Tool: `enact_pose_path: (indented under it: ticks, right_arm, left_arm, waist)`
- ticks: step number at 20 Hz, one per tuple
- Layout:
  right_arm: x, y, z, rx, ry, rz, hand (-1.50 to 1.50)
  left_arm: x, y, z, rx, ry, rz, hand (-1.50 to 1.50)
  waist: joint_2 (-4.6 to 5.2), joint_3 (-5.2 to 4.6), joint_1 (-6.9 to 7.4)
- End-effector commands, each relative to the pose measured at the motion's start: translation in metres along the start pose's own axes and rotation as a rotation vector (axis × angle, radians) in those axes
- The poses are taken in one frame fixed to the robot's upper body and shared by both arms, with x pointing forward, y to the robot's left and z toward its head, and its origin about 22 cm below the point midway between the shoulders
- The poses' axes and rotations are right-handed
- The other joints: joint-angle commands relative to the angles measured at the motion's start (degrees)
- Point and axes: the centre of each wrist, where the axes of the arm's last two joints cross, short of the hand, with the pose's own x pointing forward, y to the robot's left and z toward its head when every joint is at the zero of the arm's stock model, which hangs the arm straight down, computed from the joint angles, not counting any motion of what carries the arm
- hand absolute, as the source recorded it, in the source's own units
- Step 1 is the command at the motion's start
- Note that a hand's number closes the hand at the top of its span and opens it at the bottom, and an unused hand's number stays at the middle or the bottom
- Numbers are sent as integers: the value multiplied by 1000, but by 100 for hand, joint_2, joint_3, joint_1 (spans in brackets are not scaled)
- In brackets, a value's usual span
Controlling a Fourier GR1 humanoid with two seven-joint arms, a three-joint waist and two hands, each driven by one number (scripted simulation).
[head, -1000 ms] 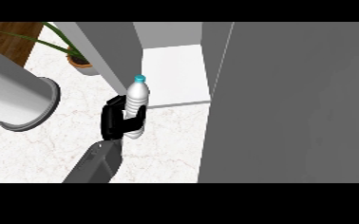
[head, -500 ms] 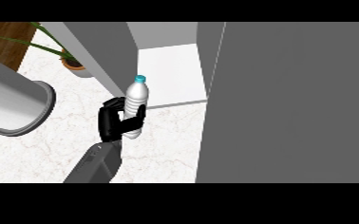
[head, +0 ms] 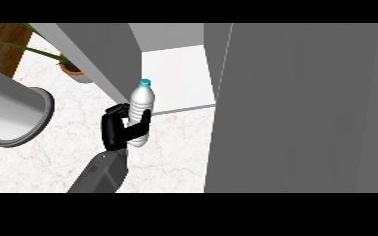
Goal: Pick up the bottled water, place it into the cabinet and close the cabinet
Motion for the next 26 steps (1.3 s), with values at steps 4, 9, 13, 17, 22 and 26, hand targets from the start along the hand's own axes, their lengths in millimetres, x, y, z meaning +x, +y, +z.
enact_pose_path:
  ticks: [4, 9, 13, 17, 22, 26]
  right_arm:
    - [0, -5, -3, 14, -3, -20, -150]
    - [-4, -6, -4, 32, -4, -22, -150]
    - [-3, -7, -4, 46, -11, -35, -150]
    - [-1, -8, -9, 40, -33, -37, -150]
    - [-3, -8, -10, 45, -30, -43, -150]
    - [-5, -12, -10, 61, -25, -48, -150]
  left_arm:
    - [54, -81, -41, -119, -5, 113, 150]
    - [59, -74, -49, -111, -34, 85, 150]
    - [55, -77, -41, -95, -35, 90, -150]
    - [62, -70, -51, -81, -44, 91, -150]
    - [64, -68, -50, -66, -62, 75, -150]
    - [63, -61, -52, -76, -77, 39, -150]
  waist:
    - [174, -128, -336]
    - [196, -115, -393]
    - [183, -121, -492]
    - [186, -126, -465]
    - [192, -124, -519]
    - [184, -112, -539]
